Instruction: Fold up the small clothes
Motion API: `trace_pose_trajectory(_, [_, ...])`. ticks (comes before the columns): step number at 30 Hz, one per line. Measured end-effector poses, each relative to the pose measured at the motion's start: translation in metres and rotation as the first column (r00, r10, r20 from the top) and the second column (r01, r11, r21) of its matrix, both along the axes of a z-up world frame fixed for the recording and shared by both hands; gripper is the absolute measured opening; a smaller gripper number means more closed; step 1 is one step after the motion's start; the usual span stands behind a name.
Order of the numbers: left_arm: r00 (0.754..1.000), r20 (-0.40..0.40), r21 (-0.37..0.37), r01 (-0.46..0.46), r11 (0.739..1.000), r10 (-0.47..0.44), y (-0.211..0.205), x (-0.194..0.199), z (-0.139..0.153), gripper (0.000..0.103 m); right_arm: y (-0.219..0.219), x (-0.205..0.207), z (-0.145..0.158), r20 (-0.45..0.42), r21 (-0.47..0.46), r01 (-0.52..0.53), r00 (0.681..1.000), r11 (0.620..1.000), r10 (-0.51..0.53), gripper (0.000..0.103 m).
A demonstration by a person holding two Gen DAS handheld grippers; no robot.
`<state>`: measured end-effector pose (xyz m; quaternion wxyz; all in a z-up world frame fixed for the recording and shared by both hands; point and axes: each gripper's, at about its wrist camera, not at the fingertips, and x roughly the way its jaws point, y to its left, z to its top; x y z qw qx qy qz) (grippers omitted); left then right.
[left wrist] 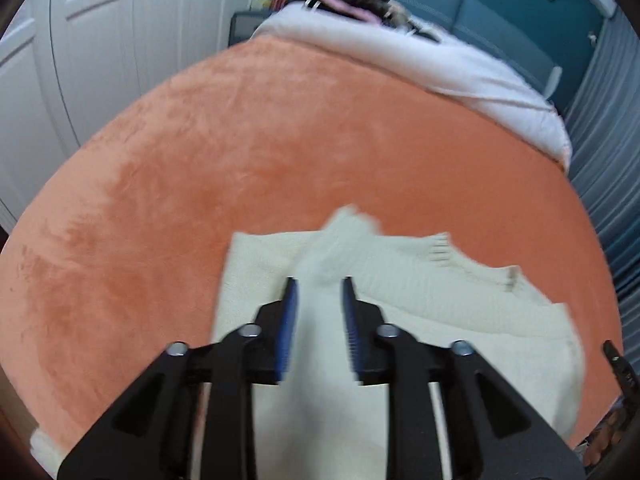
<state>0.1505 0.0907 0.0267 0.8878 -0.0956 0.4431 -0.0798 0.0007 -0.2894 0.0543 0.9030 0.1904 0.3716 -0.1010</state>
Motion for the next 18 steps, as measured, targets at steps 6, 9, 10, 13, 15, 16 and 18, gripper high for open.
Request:
trace_pose_trajectory(6, [0.989, -0.07, -0.112, 0.123, 0.986, -0.132, -0.074, -0.059, -0.022, 0.043, 0.139, 0.015, -0.051, -0.06, 0.19, -0.324, 0.938, 0.927, 0.34, 0.015])
trace_pose_trajectory(9, [0.987, -0.114, -0.037, 0.112, 0.993, -0.115, -0.07, -0.066, -0.048, 0.041, 0.141, 0.01, -0.067, -0.11, 0.107, -0.342, 0.929, 0.933, 0.353, 0.004])
trace_pose_trajectory(10, [0.989, -0.108, -0.012, 0.098, 0.995, -0.099, -0.056, -0.067, -0.054, 0.038, 0.125, 0.006, -0.071, -0.121, 0.097, -0.315, 0.938, 0.944, 0.326, 0.003])
trace_pose_trajectory(13, [0.992, -0.098, -0.005, 0.075, 0.997, -0.075, -0.006, -0.07, -0.061, 0.021, 0.052, -0.02, -0.085, -0.174, 0.073, -0.139, 0.973, 0.988, 0.15, 0.0])
trace_pose_trajectory(15, [0.994, -0.088, 0.014, 0.07, 0.997, -0.069, 0.023, -0.072, -0.064, 0.012, -0.002, -0.046, -0.096, -0.183, 0.118, -0.035, 0.982, 0.992, 0.056, 0.0])
trace_pose_trajectory(16, [0.993, -0.088, 0.0, 0.078, 0.997, -0.077, 0.033, -0.072, -0.066, 0.003, -0.027, -0.065, -0.099, -0.173, 0.157, -0.014, 0.984, 0.987, 0.042, 0.0])
trace_pose_trajectory(18, [0.993, -0.09, -0.038, 0.077, 0.996, -0.08, 0.044, -0.073, -0.069, 0.003, -0.04, -0.076, -0.101, -0.193, 0.118, 0.027, 0.981, 0.993, -0.003, 0.0])
